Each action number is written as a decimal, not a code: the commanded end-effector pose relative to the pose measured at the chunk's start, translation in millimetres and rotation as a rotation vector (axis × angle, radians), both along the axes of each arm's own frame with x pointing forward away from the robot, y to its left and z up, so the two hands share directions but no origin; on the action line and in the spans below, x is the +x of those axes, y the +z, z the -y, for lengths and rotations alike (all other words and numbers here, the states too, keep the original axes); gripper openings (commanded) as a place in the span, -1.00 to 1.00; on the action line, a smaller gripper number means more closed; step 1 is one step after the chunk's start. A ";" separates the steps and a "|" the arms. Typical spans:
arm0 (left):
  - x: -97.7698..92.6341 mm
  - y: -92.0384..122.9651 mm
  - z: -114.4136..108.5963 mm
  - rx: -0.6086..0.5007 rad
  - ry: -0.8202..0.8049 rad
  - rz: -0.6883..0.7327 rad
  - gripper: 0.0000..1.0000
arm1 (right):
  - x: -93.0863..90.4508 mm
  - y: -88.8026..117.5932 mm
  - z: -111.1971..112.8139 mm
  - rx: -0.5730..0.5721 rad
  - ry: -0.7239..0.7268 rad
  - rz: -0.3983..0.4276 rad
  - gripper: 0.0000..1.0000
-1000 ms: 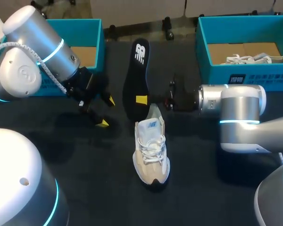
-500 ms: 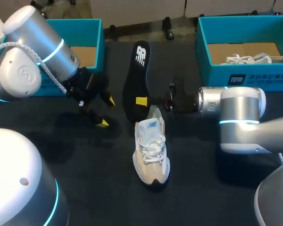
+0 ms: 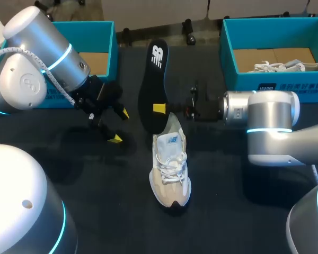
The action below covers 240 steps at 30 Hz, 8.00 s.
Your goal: Take the shoe out of the shoebox, open the shoe tongue, remove and reinsert the insole, then place the shoe into the shoebox
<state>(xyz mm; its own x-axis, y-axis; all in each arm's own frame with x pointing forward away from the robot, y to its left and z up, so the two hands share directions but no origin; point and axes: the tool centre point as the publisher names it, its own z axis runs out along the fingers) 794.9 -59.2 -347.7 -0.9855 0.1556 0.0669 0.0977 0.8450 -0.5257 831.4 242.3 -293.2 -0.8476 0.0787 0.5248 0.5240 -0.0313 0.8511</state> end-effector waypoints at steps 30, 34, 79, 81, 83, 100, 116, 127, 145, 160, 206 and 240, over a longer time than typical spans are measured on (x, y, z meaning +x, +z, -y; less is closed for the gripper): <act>-1.3 0.0 -0.4 0.001 0.001 0.003 1.00 | -8.3 2.7 10.7 -0.011 0.014 -0.008 -1.00; -1.3 0.0 -0.4 0.001 0.001 0.003 1.00 | -9.1 3.5 13.2 -0.012 0.023 -0.006 -1.00; -1.3 0.0 -0.4 0.001 0.001 0.003 1.00 | -9.7 -9.8 36.2 -0.055 0.095 0.020 -1.00; -1.3 0.0 -0.4 0.001 0.001 0.003 1.00 | -9.3 -13.0 35.6 -0.057 0.094 0.026 -1.00; -1.3 0.0 -0.4 0.001 0.001 0.003 1.00 | -8.8 -15.3 34.6 -0.057 0.093 0.028 -1.00; -1.3 0.0 -0.4 0.001 0.001 0.003 1.00 | -15.1 -25.4 31.5 -0.084 0.080 0.041 -1.00; -1.3 0.0 -0.4 0.001 0.001 0.003 1.00 | -29.9 -34.1 26.7 -0.079 0.081 0.011 -1.00; -1.3 0.0 -0.4 0.001 0.001 0.003 1.00 | -36.5 -35.3 33.1 -0.089 0.076 0.002 -1.00; -1.3 0.0 -0.4 0.001 0.001 0.003 1.00 | -47.3 -43.6 31.4 -0.108 0.123 -0.093 -1.00; -1.3 0.0 -0.4 0.001 0.001 0.003 1.00 | -67.8 -53.2 31.3 -0.109 0.119 -0.166 -1.00; -1.3 0.0 -0.4 0.001 0.001 0.003 1.00 | -55.0 -38.2 36.2 -0.147 0.102 -0.130 -0.29; -1.3 0.0 -0.4 0.001 0.001 0.003 1.00 | -56.9 -59.7 31.0 -0.132 0.262 -0.218 -1.00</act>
<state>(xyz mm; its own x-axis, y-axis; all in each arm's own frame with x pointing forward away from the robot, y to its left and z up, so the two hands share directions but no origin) 794.9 -59.1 -347.7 -0.9856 0.1556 0.0669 0.0977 0.8450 -0.5257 778.2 208.5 -346.4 -0.7203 -0.0471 0.6920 0.6666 0.2287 0.7095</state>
